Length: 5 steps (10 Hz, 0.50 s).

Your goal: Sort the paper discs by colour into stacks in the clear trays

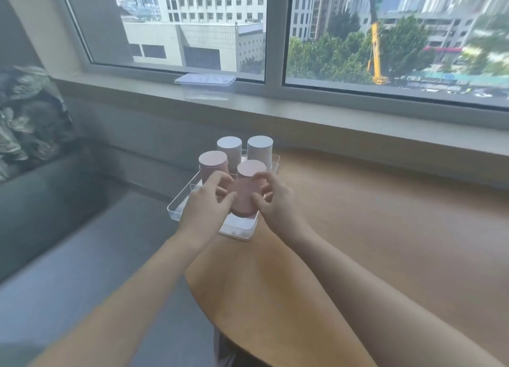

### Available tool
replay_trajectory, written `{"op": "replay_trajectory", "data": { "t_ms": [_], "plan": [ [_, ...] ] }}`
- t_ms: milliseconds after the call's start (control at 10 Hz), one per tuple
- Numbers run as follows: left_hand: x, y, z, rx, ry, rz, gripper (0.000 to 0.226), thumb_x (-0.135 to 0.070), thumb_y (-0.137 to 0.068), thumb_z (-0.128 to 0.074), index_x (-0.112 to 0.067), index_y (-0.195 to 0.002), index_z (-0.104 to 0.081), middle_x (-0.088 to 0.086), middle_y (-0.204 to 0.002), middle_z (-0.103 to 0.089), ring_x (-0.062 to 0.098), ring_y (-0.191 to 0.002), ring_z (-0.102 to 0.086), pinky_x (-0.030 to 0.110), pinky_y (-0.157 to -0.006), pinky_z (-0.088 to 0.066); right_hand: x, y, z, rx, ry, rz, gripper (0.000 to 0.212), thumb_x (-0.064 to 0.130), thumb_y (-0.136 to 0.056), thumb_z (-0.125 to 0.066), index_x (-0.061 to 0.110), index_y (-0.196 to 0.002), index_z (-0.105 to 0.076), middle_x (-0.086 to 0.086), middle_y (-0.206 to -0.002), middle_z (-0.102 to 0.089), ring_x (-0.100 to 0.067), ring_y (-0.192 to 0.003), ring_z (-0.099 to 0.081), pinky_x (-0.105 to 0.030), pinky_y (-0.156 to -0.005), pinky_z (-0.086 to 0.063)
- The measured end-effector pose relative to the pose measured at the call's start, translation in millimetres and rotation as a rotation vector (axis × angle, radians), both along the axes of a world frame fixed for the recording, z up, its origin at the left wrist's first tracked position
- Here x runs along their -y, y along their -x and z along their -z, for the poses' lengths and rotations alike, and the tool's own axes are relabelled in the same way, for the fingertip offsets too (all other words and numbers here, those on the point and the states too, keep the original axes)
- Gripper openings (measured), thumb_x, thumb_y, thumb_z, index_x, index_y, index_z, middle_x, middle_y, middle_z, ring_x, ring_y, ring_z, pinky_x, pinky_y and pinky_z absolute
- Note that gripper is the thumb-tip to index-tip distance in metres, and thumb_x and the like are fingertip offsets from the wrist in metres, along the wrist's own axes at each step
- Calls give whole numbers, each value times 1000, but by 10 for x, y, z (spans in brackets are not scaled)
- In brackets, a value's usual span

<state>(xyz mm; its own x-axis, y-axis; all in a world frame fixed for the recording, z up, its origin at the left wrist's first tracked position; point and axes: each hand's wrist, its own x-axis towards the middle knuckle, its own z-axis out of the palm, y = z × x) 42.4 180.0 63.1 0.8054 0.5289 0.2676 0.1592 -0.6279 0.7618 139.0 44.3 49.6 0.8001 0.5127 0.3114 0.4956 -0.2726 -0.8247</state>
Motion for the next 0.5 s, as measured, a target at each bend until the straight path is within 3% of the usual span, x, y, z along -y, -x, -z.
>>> {"op": "replay_trajectory", "data": {
  "t_ms": [100,300,400,500],
  "plan": [
    [-85,-72,93,-103,-56,-42,10,-23,-95,-61,-29,-103,-57,-5,-91,-68,13,-80,-67,34,-70,-53,-167,-56,31,5,160,-18,24,17,-91,-59,26,-113,-57,2,-88,-62,-16,-82,-58,-27,-64,-44],
    [-152,-175,316,-272,-246,-42,22,-27,-99,-54,-20,-115,-68,2,-106,-71,24,-102,-64,41,-87,-51,-231,-88,186,306,642,43,30,34,-95,-50,20,-120,-60,-2,-112,-67,-27,-107,-49,-37,-88,-40],
    [-131,-197,302,-304,-342,-15,27,-27,-101,-51,-17,-120,-67,5,-116,-68,26,-111,-61,41,-91,-48,-195,-82,232,313,642,12,32,35,-96,-48,18,-121,-60,-4,-119,-63,-28,-110,-49,-38,-93,-40],
    [-120,-146,242,-285,-362,-56,29,-29,-100,-53,-19,-125,-64,2,-120,-65,25,-113,-59,40,-90,-47,-97,-57,229,221,496,-19,39,35,-96,-52,21,-132,-55,-2,-130,-57,-26,-118,-49,-38,-100,-39]
  ]
}}
